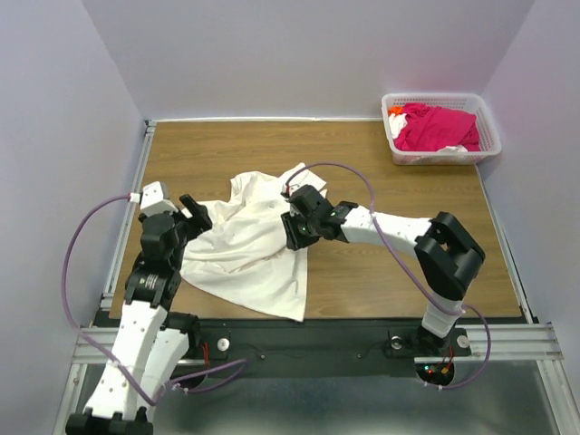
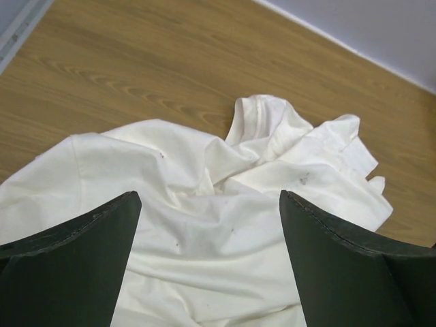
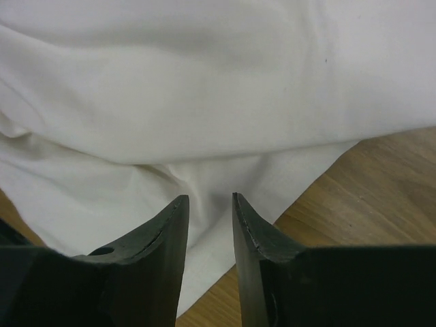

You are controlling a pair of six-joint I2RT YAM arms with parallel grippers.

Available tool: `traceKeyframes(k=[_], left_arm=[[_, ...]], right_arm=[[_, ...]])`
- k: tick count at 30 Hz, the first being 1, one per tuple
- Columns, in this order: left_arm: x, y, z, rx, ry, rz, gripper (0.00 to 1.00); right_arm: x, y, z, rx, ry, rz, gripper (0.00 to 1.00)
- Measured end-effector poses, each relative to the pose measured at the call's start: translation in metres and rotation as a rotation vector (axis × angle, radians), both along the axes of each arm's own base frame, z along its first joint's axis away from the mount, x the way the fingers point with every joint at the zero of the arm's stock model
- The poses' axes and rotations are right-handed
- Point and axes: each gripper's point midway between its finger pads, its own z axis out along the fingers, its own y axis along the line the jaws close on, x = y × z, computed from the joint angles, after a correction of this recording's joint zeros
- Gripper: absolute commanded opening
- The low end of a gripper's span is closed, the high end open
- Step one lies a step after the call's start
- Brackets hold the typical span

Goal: Fold and stack the t-shirts
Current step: Move the tshirt to the center of the board, then flatten the tshirt out

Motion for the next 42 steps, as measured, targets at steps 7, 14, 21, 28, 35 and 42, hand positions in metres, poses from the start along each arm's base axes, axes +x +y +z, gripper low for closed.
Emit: traceKeyframes(k=[7, 14, 21, 28, 35, 42], left_arm=[[0.041, -0.012, -0.040, 0.009, 0.169, -0.028, 0.78], [0.078, -0.021, -0.089, -0.009, 0.316, -0.022, 0.74], [0.102, -0.016, -0.141, -0.075, 0.436, 0.065, 0.73], [0.114, 0.005, -0.172, -0.223, 0.468, 0.193, 0.73], [0.124, 0.004, -0.167, -0.379, 0.419, 0.240, 0.73], [0.116, 0.006, -0.152, -0.487, 0.376, 0.267, 0.78]], right_arm=[[-0.013, -0.005, -0.049, -0.063, 0.102, 0.011, 0.36], [-0.007, -0.006, -0.051, -0.015, 0.089, -0.007, 0.36], [-0.003, -0.036, -0.053, 0.043, 0.116, -0.089, 0.36], [0.018, -0.124, -0.054, 0.091, 0.172, -0.363, 0.36], [0.050, -0.263, -0.053, 0.143, 0.202, -0.860, 0.39], [0.061, -0.299, -0.039, 0.112, 0.183, -0.978, 0.42]])
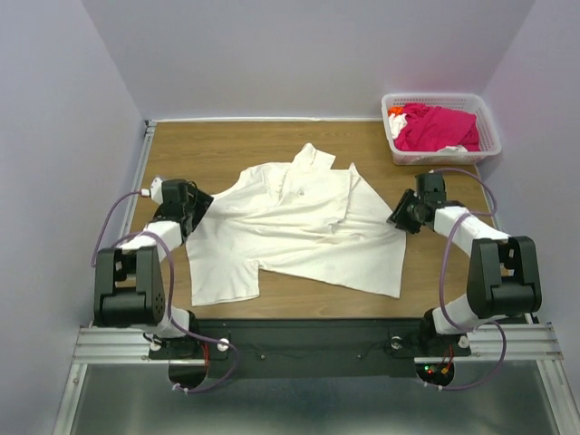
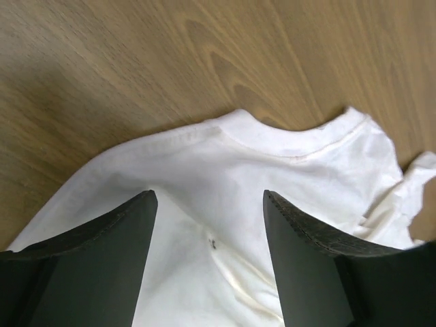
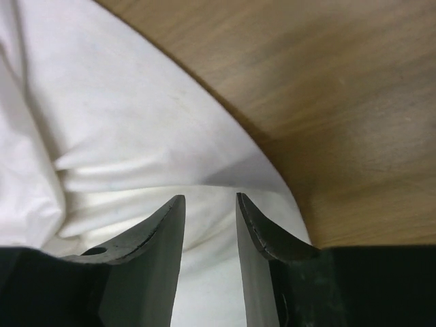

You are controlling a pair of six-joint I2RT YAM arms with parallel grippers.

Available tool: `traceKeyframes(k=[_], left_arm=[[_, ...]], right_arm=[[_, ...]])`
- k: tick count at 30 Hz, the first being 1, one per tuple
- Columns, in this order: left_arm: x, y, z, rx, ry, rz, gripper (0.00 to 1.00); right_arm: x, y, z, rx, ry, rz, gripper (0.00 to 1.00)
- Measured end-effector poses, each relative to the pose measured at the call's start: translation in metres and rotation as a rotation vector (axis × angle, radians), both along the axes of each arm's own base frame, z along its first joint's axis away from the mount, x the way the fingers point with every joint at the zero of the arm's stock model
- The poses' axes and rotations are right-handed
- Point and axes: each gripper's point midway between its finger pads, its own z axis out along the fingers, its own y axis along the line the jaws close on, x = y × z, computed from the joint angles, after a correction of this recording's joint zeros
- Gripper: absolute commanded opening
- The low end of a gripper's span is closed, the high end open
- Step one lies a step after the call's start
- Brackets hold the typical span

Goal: Fold and stack the t-shirts
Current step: Flatten the tshirt out

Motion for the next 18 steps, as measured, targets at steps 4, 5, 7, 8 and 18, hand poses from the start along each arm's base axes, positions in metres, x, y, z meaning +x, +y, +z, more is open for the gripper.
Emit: traceKeyframes(k=[4, 5, 7, 8, 18], left_arm=[[-0.011, -0.002, 0.042, -0.006, -0.112, -0.008, 0.82], [-0.016, -0.004, 0.057, -0.007, -0.157, -0.015, 0.82], [-0.025, -0.007, 0.082, 0.003, -0.230, -0.036, 0.82], [-0.030, -0.008, 0.092, 0.013, -0.260, -0.048, 0.81], [-0.093, -0.031, 0.065, 0.101, -0.180, -0.200, 0.79]], right_arm=[[0.013, 0.022, 0.027, -0.006, -0.076, 0.116, 0.43], [0.012, 0.031, 0.033, -0.008, -0.093, 0.150, 0.43], [0.006, 0.053, 0.044, -0.011, -0.120, 0.239, 0.43], [0.001, 0.065, 0.047, -0.009, -0.127, 0.281, 0.43], [-0.058, 0.072, 0.004, -0.007, 0.069, 0.351, 0.45]])
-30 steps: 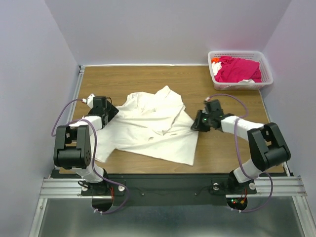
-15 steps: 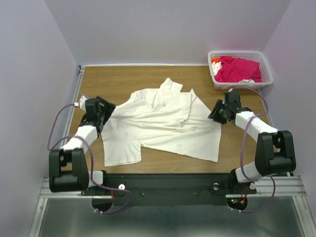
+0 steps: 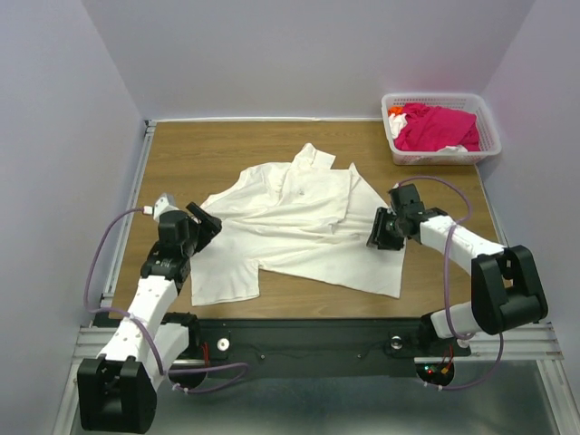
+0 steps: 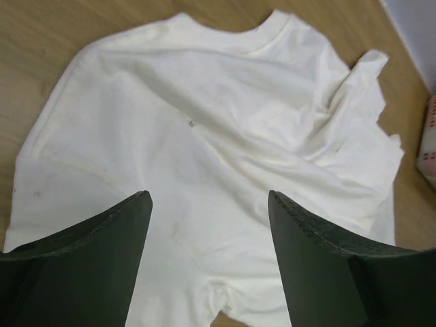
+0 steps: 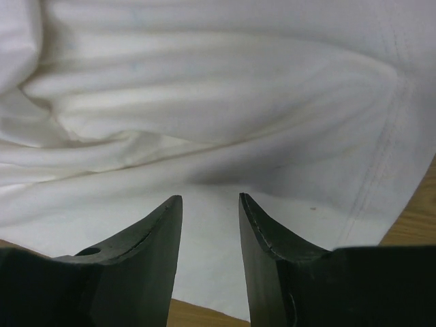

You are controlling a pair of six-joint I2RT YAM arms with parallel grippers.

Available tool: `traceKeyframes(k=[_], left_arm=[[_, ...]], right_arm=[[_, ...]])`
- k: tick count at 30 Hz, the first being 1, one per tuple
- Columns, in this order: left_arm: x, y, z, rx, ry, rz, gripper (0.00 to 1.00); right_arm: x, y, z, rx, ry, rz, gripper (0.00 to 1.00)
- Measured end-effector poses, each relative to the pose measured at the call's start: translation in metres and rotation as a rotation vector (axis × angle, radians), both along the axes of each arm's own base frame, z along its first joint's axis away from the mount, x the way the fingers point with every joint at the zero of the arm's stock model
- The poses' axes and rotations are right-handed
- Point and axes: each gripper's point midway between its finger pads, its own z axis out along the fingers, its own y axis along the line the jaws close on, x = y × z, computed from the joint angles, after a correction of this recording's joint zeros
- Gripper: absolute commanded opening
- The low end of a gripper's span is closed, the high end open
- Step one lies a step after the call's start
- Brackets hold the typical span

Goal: Fold and stack the t-shirts
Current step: Flatten the tshirt out

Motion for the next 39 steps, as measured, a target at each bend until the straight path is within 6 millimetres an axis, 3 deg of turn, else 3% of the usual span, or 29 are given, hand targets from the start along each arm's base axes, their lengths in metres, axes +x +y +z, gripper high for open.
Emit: traceKeyframes(k=[4, 6, 14, 20, 25, 27, 30, 31, 35, 37, 39], left_arm=[[-0.020, -0.002, -0.038, 0.032, 0.117, -0.008, 0.72], [-0.021, -0.001, -0.049, 0.044, 0.152, -0.004, 0.69], [-0.011, 0.006, -0.092, 0.085, 0.271, 0.047, 0.63], [0.024, 0.005, -0.087, 0.072, 0.246, 0.082, 0.67], [0.062, 0.005, -0.080, 0.077, 0.238, 0.090, 0.75], [0.072, 0.006, -0.070, 0.080, 0.217, 0.090, 0.77], [0.075, 0.010, -0.047, 0.095, 0.164, 0.097, 0.79], [0.072, 0.012, -0.039, 0.102, 0.153, 0.102, 0.79], [0.053, 0.019, -0.002, 0.115, 0.093, 0.133, 0.79], [0.039, 0.021, -0.004, 0.121, 0.118, 0.143, 0.79], [0.021, 0.018, -0.020, 0.126, 0.185, 0.139, 0.78]], right_arm=[[-0.009, -0.003, -0.010, -0.017, 0.048, -0.007, 0.45], [-0.008, -0.006, -0.016, -0.035, 0.067, -0.014, 0.44], [0.036, -0.013, -0.020, -0.127, 0.046, -0.065, 0.44], [0.095, -0.014, -0.017, -0.185, -0.007, -0.108, 0.45], [0.149, -0.028, -0.011, -0.228, -0.070, -0.165, 0.49], [0.158, -0.033, -0.007, -0.233, -0.089, -0.174, 0.53], [0.157, -0.040, 0.011, -0.232, -0.127, -0.187, 0.64], [0.153, -0.042, 0.017, -0.231, -0.140, -0.188, 0.70], [0.127, -0.048, 0.049, -0.218, -0.201, -0.201, 0.79], [0.109, -0.051, 0.055, -0.214, -0.209, -0.210, 0.80], [0.091, -0.055, 0.050, -0.217, -0.193, -0.215, 0.80]])
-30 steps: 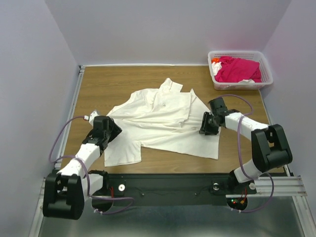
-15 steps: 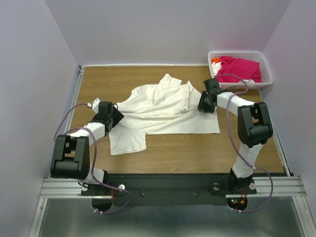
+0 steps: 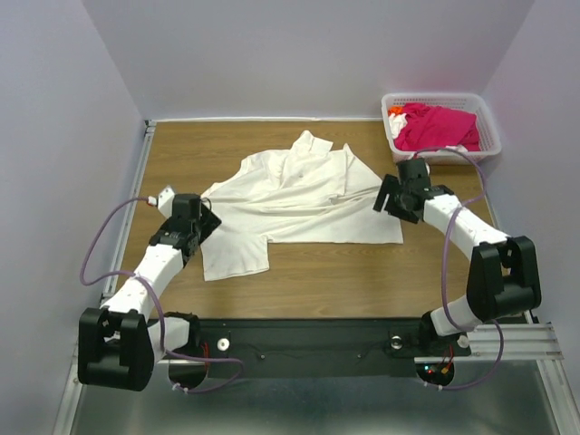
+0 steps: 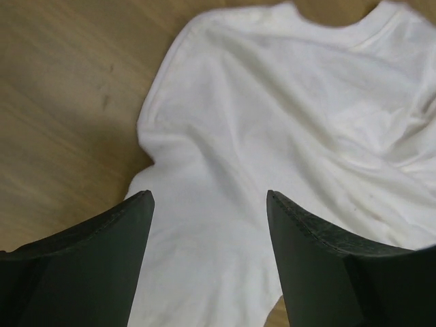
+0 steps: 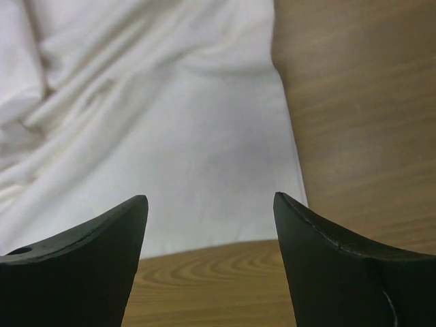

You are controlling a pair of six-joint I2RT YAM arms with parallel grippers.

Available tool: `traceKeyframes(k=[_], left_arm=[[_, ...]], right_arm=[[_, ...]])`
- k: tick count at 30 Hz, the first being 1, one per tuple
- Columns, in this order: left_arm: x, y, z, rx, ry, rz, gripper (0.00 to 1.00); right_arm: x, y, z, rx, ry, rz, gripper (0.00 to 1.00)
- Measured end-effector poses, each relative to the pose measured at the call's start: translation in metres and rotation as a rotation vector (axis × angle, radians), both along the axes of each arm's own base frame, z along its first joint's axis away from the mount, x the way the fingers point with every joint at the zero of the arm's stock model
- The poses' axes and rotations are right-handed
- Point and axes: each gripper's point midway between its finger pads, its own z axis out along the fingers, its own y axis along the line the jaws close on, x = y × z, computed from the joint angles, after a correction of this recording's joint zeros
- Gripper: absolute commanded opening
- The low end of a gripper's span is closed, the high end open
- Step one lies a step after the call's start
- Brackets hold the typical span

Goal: Fold and stack the t-shirts
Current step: Flatten the tshirt out

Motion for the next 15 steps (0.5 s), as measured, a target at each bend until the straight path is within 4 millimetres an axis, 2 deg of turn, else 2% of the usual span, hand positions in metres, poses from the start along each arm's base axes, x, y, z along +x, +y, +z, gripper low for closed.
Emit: traceKeyframes(k=[3, 4, 6, 10, 15], left_arm=[[-0.038, -0.005, -0.040, 0.007, 0.170, -0.009, 0.75], [-0.045, -0.006, -0.047, 0.009, 0.203, -0.011, 0.74], [-0.066, -0.010, -0.063, 0.015, 0.299, -0.017, 0.72], [-0.080, -0.014, -0.078, 0.014, 0.384, -0.013, 0.70], [-0.083, -0.013, -0.080, 0.014, 0.410, 0.009, 0.68]], right_arm=[[-0.031, -0.006, -0.019, -0.005, 0.067, -0.013, 0.81], [-0.041, -0.008, -0.026, -0.008, 0.095, -0.018, 0.81], [-0.050, -0.010, -0.031, -0.010, 0.118, -0.023, 0.81], [-0.057, -0.014, -0.037, -0.009, 0.143, -0.041, 0.81], [-0.056, -0.016, -0.036, -0.006, 0.142, -0.052, 0.83]])
